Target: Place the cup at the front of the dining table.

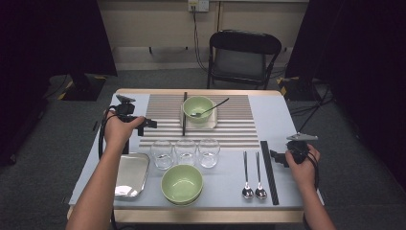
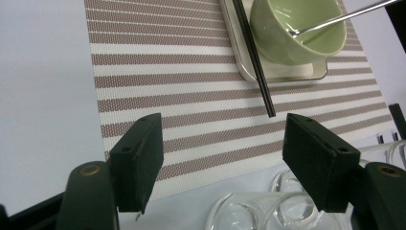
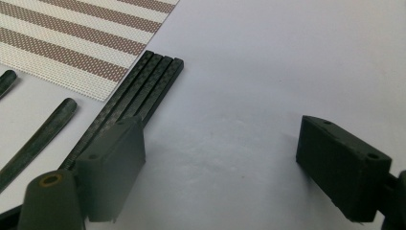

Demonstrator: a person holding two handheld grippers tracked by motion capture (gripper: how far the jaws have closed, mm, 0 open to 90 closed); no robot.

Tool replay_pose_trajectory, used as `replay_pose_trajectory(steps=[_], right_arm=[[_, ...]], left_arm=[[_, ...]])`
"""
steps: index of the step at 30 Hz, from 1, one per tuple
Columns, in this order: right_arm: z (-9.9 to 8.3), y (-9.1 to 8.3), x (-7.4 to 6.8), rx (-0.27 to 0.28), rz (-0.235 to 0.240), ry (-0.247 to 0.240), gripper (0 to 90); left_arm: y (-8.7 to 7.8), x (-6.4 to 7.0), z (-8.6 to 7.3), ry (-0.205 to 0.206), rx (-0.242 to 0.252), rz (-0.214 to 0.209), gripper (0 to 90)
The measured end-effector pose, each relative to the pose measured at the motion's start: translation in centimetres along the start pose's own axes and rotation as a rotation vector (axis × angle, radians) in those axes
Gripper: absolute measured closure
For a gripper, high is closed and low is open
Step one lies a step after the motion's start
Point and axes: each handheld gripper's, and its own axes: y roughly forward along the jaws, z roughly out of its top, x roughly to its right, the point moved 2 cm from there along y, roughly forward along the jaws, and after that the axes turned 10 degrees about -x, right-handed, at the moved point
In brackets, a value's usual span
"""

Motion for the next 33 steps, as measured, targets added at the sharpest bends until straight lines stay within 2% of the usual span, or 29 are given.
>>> replay_pose_trajectory(steps=[2, 5, 10, 11, 12, 14, 15, 17, 21, 24, 25, 27, 32, 33], right_arm=[[0.0, 0.0, 0.0, 0.0, 0.001, 0.0, 16.4], [0.0, 0.0, 0.0, 0.0, 0.0, 0.001, 16.4], [0.0, 0.0, 0.0, 0.0, 0.0, 0.001, 16.4], [0.0, 0.0, 0.0, 0.0, 0.001, 0.001, 16.4], [0.0, 0.0, 0.0, 0.0, 0.0, 0.0, 16.4], [0.0, 0.0, 0.0, 0.0, 0.001, 0.0, 16.4], [0.0, 0.0, 0.0, 0.0, -0.001, -0.001, 16.4], [0.0, 0.0, 0.0, 0.0, 0.0, 0.0, 16.4], [0.0, 0.0, 0.0, 0.001, -0.002, 0.0, 16.4], [0.0, 0.0, 0.0, 0.0, 0.0, 0.0, 16.4], [0.0, 0.0, 0.0, 0.0, -0.001, 0.0, 16.4], [0.0, 0.0, 0.0, 0.0, -0.001, 0.0, 16.4], [0.0, 0.0, 0.0, 0.001, -0.003, 0.0, 16.4], [0.0, 0.0, 0.0, 0.001, -0.003, 0.001, 16.4]], left_arm=[[-0.2, -0.1, -0.1, 0.022, -0.008, -0.003, 30.4], [-0.2, 0.0, -0.2, 0.012, 0.007, 0.0, 30.2], [-0.3, 0.0, -0.3, 0.03, -0.002, 0.003, 30.2], [-0.4, 0.0, -0.4, 0.044, -0.013, 0.001, 30.2], [-0.3, 0.1, -0.4, 0.029, 0.007, -0.003, 30.2], [-0.2, 0.1, -0.6, 0.038, -0.006, -0.011, 30.2], [0.0, 0.1, -0.6, 0.026, 0.0, -0.007, 30.2], [0.1, 0.0, -0.8, 0.04, -0.01, -0.01, 30.2], [0.4, -0.2, -1.1, 0.033, -0.007, -0.012, 30.3], [0.5, -0.2, -1.3, 0.038, -0.011, -0.01, 30.2], [0.5, -0.3, -1.4, 0.051, -0.018, -0.013, 30.2], [0.5, -0.2, -1.5, 0.042, -0.008, -0.014, 30.2], [0.6, -0.2, -1.9, 0.064, -0.025, -0.018, 30.2], [0.7, -0.1, -1.9, 0.055, -0.017, -0.022, 30.2]])
